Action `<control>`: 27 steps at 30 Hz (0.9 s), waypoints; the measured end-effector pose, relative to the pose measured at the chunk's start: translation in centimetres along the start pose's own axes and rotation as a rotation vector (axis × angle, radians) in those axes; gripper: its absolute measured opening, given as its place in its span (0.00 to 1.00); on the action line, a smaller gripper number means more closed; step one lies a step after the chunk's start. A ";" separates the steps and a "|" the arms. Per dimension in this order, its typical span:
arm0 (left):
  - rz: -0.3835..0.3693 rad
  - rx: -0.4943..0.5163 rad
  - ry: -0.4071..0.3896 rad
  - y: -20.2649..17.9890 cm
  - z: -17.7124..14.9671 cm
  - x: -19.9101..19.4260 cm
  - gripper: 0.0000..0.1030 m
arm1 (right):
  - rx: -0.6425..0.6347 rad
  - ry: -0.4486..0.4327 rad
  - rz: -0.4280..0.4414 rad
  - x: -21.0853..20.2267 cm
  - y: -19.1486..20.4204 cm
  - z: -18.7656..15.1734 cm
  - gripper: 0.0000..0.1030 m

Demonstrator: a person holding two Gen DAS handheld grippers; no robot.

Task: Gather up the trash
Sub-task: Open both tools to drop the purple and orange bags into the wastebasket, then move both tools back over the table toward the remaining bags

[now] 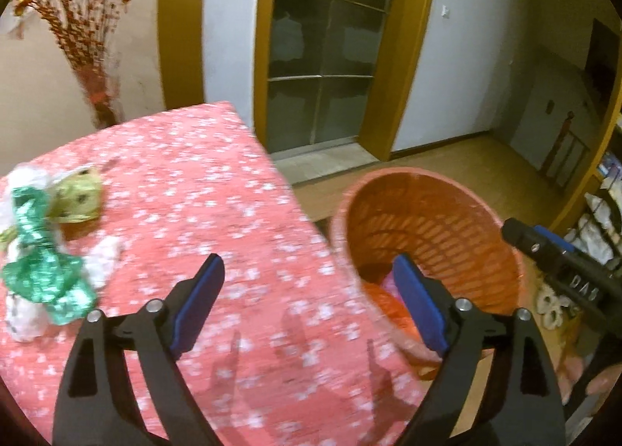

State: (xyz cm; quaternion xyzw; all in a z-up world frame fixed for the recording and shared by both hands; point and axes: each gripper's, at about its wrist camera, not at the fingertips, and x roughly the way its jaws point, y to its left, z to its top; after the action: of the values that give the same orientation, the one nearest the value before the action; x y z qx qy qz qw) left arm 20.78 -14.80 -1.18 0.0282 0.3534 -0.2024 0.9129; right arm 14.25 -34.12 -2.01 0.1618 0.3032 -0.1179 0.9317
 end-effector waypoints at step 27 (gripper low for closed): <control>0.461 -0.307 -0.031 23.9 -5.6 -9.8 0.93 | -0.351 0.063 0.331 2.8 23.3 -2.9 0.83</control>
State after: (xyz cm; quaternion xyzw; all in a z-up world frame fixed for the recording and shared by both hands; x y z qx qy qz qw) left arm 19.98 11.58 -1.12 -0.0340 0.3502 0.0665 0.9337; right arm 22.35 -11.93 -0.51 0.0484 0.3173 0.0963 0.9422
